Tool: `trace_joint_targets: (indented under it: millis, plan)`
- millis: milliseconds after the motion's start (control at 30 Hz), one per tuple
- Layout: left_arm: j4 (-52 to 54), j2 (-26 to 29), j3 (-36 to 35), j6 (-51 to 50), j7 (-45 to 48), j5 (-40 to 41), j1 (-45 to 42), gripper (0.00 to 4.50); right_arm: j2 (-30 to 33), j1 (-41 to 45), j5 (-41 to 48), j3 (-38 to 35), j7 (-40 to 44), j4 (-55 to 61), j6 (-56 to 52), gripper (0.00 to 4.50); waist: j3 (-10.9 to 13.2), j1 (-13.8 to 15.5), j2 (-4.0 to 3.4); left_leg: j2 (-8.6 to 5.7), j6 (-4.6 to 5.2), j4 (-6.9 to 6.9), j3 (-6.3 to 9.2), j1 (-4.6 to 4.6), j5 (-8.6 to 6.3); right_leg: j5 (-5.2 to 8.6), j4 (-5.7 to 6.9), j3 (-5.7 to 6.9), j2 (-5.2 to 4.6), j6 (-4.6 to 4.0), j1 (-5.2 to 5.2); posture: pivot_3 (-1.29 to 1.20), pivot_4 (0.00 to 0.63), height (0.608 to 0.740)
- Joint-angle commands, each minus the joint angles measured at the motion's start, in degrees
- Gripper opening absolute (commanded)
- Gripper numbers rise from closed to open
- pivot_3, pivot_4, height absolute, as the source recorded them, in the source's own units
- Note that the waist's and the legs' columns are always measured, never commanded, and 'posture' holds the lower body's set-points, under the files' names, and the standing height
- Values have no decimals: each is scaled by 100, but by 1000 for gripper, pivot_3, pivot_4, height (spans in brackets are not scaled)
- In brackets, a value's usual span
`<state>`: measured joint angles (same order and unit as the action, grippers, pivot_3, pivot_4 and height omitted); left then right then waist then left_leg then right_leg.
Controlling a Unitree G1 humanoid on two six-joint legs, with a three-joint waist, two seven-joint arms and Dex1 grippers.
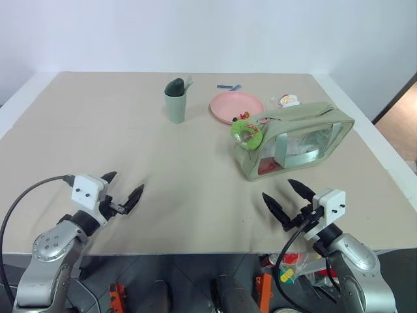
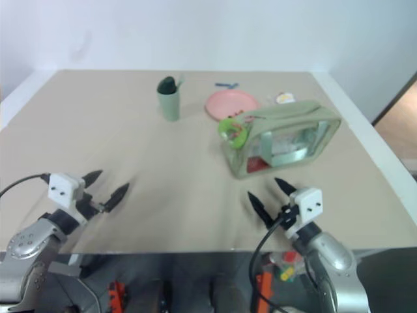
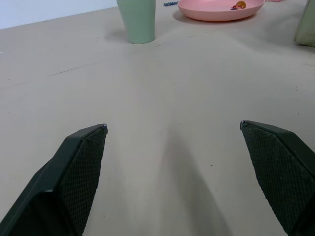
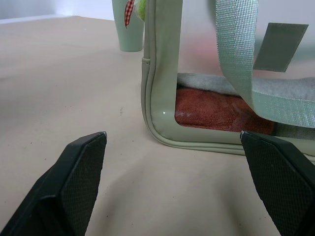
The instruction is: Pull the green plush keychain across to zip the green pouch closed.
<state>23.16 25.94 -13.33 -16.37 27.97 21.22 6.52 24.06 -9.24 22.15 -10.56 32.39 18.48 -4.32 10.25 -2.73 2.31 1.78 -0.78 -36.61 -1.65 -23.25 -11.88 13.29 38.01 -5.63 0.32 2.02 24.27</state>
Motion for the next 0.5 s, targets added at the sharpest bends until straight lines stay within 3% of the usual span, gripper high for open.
trace_joint_targets:
  millis: [33,333,500]
  plan:
    - [251,62,-13,-55,69,115,-57,4483,48,-24,-16,-128,56,208,205,4500,0,0,0,0,0,0,0,0,0,0,0,0,0,0,0,0,150,740]
    - [310,107,88,-209,398,437,-129,4483,76,27,-82,-71,73,232,282,4500,0,-1,0,0,0,0,1,1,0,0,0,1,1,0,0,0,150,740]
    - [764,494,381,-466,1068,837,-175,4483,598,275,77,-154,432,684,73,4500,1,-2,-2,0,0,-1,0,-1,0,0,0,0,1,0,1,0,150,740]
